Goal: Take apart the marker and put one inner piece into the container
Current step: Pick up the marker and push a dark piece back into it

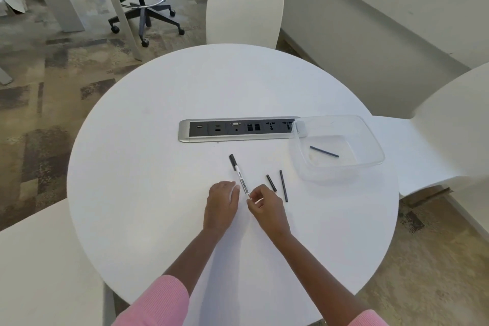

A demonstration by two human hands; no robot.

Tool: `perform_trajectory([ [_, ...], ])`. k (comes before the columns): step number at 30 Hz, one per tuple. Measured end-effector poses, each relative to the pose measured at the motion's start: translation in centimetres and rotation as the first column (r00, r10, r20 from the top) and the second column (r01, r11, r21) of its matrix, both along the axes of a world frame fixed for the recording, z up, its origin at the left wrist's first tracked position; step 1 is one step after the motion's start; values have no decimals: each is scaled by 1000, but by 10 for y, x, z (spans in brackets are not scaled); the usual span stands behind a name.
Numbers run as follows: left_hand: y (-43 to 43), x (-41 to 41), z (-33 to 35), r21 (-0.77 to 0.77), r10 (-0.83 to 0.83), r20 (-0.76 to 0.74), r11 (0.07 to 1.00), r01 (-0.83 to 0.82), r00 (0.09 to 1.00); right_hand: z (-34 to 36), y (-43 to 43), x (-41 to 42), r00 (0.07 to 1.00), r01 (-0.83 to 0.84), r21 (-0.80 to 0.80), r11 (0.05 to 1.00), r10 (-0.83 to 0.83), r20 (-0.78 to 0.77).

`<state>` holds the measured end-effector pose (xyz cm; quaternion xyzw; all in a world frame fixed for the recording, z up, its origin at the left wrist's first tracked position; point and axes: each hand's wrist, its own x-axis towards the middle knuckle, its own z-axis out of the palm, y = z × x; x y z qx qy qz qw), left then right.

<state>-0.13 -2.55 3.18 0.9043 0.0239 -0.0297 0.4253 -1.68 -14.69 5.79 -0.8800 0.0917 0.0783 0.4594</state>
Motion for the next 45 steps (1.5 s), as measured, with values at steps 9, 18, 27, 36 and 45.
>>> perform_trajectory([
  [9, -10, 11, 22, -672, 80, -434, 635, -382, 897, 8, -10, 3, 988, -121, 16, 993, 119, 102],
  [18, -8, 19, 29, -752, 130, -628, 150, -642, 767, -3, -47, 22, 980, 195, -160, 968, -184, 79],
  [27, -8, 19, 30, -709, 134, -702, -37, -704, 700, -8, -56, 27, 982, 162, -262, 951, -182, -55],
  [36, -12, 18, 33, -703, 127, -711, -85, -707, 692, -9, -60, 28, 973, 151, -296, 943, -194, -122],
  [45, -18, 15, 43, -709, 74, -704, -131, -693, 706, 38, -41, 29, 946, 324, 639, 697, -224, -236],
])
